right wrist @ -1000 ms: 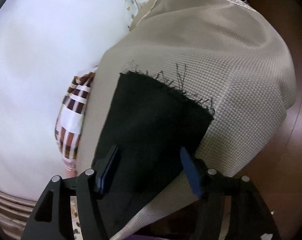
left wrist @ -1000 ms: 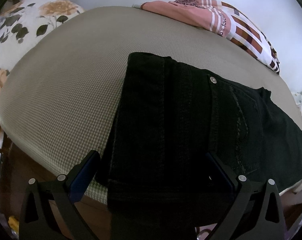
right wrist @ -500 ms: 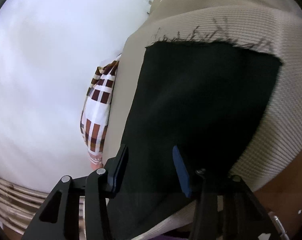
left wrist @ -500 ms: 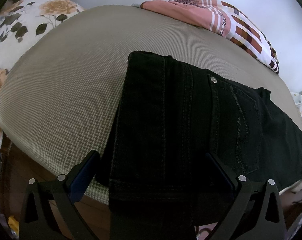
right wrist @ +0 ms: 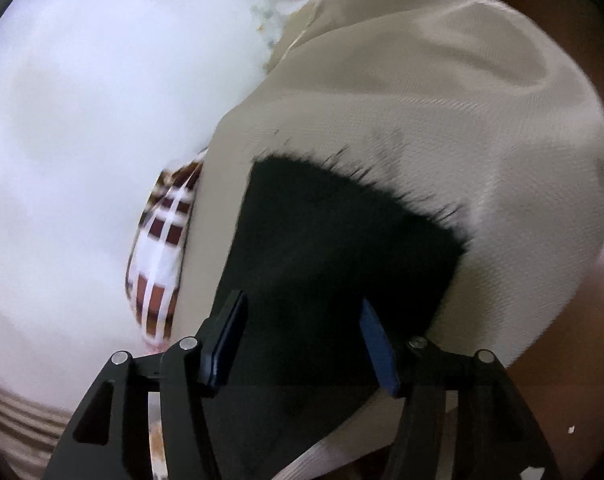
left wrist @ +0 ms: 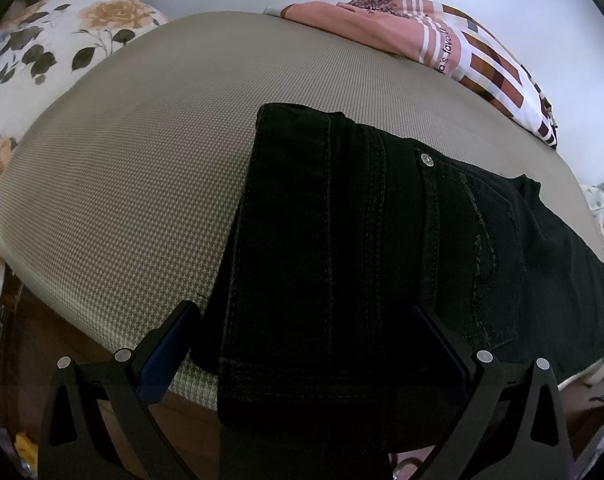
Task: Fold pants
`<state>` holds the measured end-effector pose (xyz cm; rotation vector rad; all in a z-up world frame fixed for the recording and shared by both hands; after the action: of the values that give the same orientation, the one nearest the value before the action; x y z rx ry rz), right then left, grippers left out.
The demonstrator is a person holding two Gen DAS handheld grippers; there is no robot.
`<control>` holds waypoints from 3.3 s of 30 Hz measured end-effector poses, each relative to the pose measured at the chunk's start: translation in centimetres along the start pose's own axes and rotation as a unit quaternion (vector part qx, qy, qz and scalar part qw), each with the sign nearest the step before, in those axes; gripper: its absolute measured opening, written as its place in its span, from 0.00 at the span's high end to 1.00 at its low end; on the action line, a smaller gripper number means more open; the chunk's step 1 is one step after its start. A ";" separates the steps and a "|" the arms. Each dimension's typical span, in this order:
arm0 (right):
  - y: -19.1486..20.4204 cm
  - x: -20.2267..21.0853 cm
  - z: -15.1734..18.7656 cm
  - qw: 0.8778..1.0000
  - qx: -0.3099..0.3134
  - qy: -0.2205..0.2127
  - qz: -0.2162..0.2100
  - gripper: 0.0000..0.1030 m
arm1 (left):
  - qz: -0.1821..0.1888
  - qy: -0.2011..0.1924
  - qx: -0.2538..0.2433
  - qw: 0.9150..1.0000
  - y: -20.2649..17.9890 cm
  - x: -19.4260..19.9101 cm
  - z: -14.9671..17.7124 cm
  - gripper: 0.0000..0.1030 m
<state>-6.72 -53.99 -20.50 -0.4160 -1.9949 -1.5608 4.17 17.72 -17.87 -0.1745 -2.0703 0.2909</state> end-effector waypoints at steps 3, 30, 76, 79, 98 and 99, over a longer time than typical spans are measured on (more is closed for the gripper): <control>0.1 -0.5 0.8 0.999 0.004 0.017 -0.043 0.46 | 0.000 0.000 0.000 1.000 0.0 0.0 0.0 0.00; 0.7 -2.0 1.0 0.999 0.039 0.028 0.024 0.95 | -0.001 -0.002 -0.004 1.000 0.1 0.0 -0.2 0.00; 7.7 -9.2 15.0 0.959 0.049 0.261 -0.101 0.53 | 0.063 -0.011 0.054 0.997 2.6 6.1 1.2 0.00; 8.7 -10.5 17.0 0.952 0.083 0.289 -0.063 0.89 | 0.059 -0.012 0.073 0.995 3.8 6.2 1.2 0.00; 8.7 -9.0 19.0 0.946 0.050 0.311 -0.071 0.57 | 0.059 -0.011 0.019 0.998 1.5 6.6 1.8 0.00; 8.4 -9.0 18.7 0.946 0.044 0.311 -0.076 0.57 | 0.059 -0.009 0.016 0.998 1.3 6.4 1.8 0.00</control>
<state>0.60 -32.90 -22.36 0.2535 -1.6105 -1.4478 -0.54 20.34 -13.69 -0.2765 -2.0764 0.3979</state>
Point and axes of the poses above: each gripper's, at about its wrist camera, not at the fingertips, and x roughly against the way its jaws point, y to its left, z to its underside, the point moved 1 cm from there along -x, roughly the way its jaws point, and after that the axes turned 7 degrees about z, right-handed, at the moved point
